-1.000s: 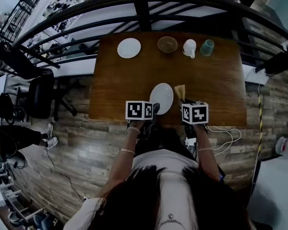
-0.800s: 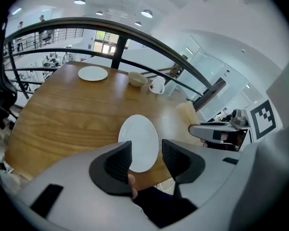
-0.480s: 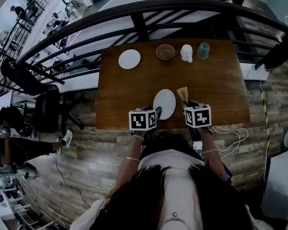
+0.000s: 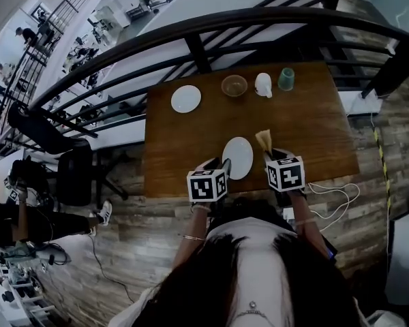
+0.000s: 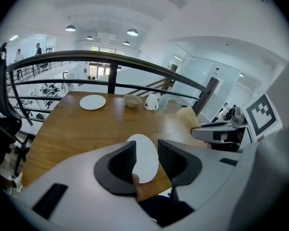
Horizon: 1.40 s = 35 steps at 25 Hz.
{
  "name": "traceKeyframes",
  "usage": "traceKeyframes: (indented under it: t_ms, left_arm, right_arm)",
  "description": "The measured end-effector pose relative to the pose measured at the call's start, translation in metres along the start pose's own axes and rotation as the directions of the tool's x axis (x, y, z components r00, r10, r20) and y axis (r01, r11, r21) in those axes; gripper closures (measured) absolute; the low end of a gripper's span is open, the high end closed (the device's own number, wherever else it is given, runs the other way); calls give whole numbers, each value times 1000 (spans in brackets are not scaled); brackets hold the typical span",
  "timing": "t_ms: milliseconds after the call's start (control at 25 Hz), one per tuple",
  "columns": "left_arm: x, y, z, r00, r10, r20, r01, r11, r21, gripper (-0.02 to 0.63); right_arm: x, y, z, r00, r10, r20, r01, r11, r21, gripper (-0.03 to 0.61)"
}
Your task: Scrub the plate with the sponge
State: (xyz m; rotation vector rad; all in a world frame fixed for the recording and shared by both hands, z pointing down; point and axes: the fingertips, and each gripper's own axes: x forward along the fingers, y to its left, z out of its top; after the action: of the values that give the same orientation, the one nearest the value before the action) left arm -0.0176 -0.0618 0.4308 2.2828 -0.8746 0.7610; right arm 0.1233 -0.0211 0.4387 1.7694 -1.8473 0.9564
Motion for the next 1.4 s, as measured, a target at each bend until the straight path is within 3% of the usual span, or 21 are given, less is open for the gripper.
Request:
traceKeyframes:
  t_ms: [640, 1400]
  left_arm:
    - [-2, -10, 14, 998, 0, 55, 0, 1000, -1, 480]
    - [2, -6, 27, 998, -6, 58, 5, 1000, 18, 482]
  right_arm:
    - [-16, -23, -5, 998, -54, 24, 54, 999, -5, 494]
    - [-19, -34, -12, 998, -66, 4, 66, 997, -48, 494]
